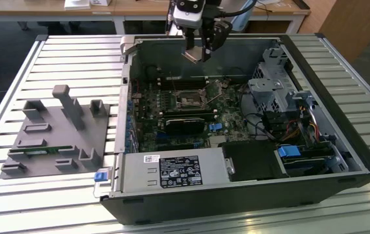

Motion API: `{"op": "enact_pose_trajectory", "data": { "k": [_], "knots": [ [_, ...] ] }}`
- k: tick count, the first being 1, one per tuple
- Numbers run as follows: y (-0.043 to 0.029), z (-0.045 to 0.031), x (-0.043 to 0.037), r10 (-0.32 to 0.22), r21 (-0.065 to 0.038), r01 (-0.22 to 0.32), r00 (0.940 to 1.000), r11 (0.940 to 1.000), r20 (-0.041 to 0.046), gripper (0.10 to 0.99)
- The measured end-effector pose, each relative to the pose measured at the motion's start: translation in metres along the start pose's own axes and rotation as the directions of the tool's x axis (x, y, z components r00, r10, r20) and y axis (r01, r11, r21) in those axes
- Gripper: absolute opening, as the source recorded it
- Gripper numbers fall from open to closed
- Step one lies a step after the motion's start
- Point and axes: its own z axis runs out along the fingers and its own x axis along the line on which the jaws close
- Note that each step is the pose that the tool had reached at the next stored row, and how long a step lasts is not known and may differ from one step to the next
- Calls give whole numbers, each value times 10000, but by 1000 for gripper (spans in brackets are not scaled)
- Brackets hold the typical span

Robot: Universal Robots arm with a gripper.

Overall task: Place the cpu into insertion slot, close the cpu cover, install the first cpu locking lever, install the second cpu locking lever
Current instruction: 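Place the cpu into insertion slot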

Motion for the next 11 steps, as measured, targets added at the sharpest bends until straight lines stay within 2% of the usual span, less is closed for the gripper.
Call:
{"op": "enact_pose_trajectory", "data": {
  "k": [5, 11],
  "knots": [
    [0, 6, 1, 322, -4, -322, 9995, 9995, 31, 537],
    [-3, 10, 2, 914, -14, -914, 9958, 9958, 86, 537]
  ]
}}
